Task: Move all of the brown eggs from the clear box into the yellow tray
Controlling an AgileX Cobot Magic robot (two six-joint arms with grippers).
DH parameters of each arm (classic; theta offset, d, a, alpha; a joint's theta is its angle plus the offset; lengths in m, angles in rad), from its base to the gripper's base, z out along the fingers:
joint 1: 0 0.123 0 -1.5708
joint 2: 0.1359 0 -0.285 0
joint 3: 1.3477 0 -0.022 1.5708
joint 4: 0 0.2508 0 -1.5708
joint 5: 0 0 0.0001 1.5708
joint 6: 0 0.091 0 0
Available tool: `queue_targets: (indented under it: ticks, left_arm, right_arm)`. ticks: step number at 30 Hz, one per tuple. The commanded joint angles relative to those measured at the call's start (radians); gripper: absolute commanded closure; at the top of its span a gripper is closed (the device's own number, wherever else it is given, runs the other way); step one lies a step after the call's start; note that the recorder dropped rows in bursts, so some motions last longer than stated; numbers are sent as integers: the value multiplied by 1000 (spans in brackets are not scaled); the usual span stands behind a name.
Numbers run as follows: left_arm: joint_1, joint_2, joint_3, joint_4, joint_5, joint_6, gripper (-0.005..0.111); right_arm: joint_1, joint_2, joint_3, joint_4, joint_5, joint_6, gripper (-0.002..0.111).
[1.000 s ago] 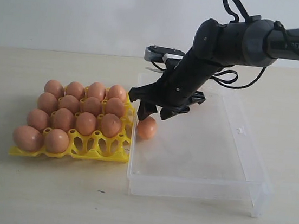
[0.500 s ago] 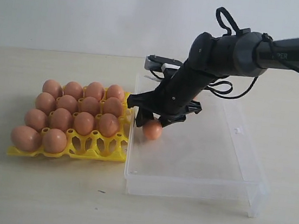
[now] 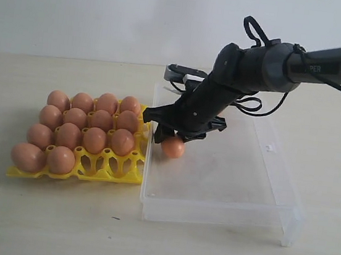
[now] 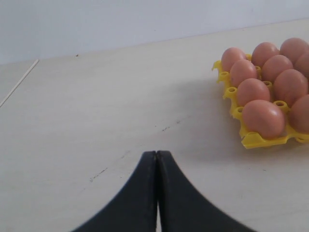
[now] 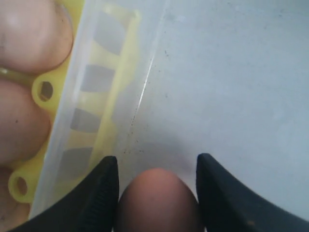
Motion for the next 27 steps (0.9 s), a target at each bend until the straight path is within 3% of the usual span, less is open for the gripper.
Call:
queue_targets:
  ticks: [1, 7, 14, 17, 23, 27]
  left_arm:
    - [-6, 1, -4, -2, -9, -5, 107]
    - [-6, 1, -4, -2, -9, -5, 107]
    - [-6, 1, -4, -2, -9, -5, 107]
    - [-6, 1, -4, -2, -9, -5, 107]
    - [-6, 1, -4, -2, -9, -5, 107]
    - [-6, 1, -4, -2, -9, -5, 107]
  right_arm:
    - [1, -5, 1, 30, 6, -35, 108]
    - [-1, -103, 70, 83, -57, -89, 108]
    - [-10, -284, 263, 307, -197, -352, 108]
    - [16, -374, 363, 524, -294, -603, 108]
    - [118, -499, 492, 1073, -376, -1329, 108]
    - [181, -531, 522, 1206, -371, -1496, 108]
